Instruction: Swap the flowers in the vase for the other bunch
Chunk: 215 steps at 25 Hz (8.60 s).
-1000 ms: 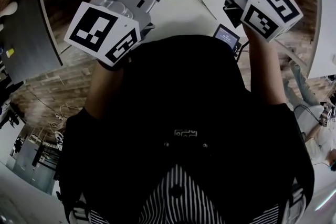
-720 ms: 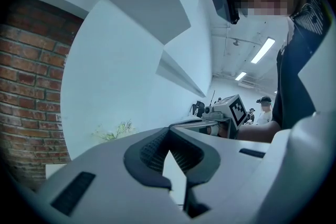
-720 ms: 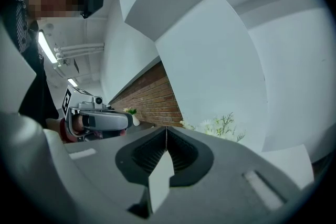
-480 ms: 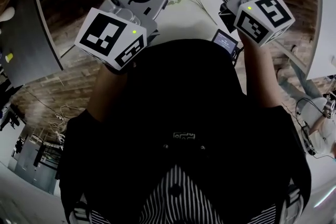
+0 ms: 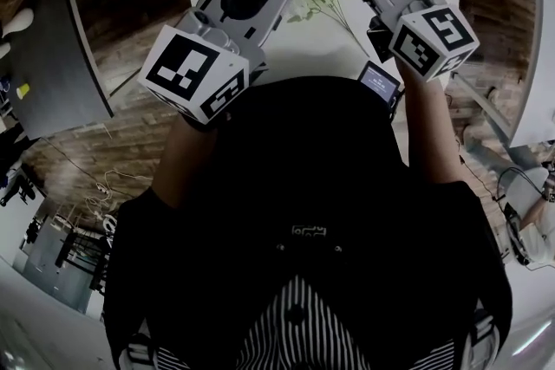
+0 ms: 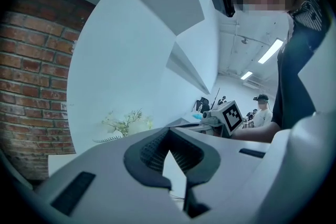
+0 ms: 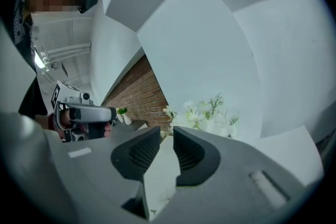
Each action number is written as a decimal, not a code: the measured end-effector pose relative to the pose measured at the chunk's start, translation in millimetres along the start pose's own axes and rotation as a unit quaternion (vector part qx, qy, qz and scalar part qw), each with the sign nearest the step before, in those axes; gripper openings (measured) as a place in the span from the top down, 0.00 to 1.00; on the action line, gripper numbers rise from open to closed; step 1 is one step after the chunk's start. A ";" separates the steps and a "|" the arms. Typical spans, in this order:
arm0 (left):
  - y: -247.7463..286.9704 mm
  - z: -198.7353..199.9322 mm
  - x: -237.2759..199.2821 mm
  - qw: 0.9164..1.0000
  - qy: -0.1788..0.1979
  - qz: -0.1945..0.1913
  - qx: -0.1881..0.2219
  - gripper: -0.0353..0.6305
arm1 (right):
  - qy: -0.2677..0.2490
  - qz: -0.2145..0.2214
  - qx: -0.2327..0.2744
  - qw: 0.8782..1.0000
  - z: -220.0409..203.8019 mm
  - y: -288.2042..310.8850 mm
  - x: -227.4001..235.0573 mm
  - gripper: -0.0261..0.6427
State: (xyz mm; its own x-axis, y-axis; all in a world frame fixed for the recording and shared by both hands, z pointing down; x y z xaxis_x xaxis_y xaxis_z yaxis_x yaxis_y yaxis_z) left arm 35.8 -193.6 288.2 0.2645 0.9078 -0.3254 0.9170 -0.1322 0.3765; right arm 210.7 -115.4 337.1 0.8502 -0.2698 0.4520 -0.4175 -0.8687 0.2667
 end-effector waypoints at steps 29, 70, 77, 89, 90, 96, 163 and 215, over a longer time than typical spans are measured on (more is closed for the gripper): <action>7.1 -12.3 -26.4 0.999 -0.035 0.013 -0.014 0.94 | 0.019 -0.137 -0.111 0.984 -58.9 67.7 90.2 0.44; -22.5 -8.2 -21.3 0.999 -0.029 0.039 0.007 0.94 | -0.100 -0.165 -0.088 0.977 -10.2 33.7 65.8 0.91; -33.3 -2.3 -2.6 0.999 -0.016 0.036 0.025 0.94 | -0.121 -0.164 -0.066 0.977 15.2 12.0 41.6 0.91; -59.8 10.6 36.9 0.998 0.006 0.032 0.056 0.94 | -0.137 -0.147 -0.050 0.978 24.9 -32.6 -10.4 0.91; -62.2 9.7 39.4 0.998 0.006 0.033 0.060 0.94 | -0.137 -0.142 -0.050 0.979 23.8 -34.9 -14.1 0.91; -73.3 -6.4 47.6 0.996 0.003 0.044 0.084 0.94 | -0.139 -0.105 -0.065 0.983 10.8 -35.5 -32.3 0.92; -156.4 -50.9 83.8 0.986 -0.029 0.132 0.098 0.94 | 0.024 0.046 -0.301 0.952 -133.2 31.7 -21.5 0.70; -106.2 -35.5 81.0 0.996 -0.010 0.061 0.068 0.94 | -0.016 0.019 -0.140 0.990 -95.0 -24.7 5.1 0.92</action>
State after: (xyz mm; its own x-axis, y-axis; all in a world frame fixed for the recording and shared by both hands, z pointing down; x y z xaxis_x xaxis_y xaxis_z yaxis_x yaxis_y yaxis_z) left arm -50.8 -91.9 252.6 0.3808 0.8740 -0.3020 0.9093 -0.2946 0.2939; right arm 194.9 -55.9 413.7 0.8397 -0.3172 0.4408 -0.5184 -0.7100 0.4766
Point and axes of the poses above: the fingertips, and each gripper's own axes: y forward along the fingers, x to its right, z out of its top, the point moved 8 cm from there along -y, backward along the fingers, and after that the axes turned 7 degrees about z, right-handed, at the moved point
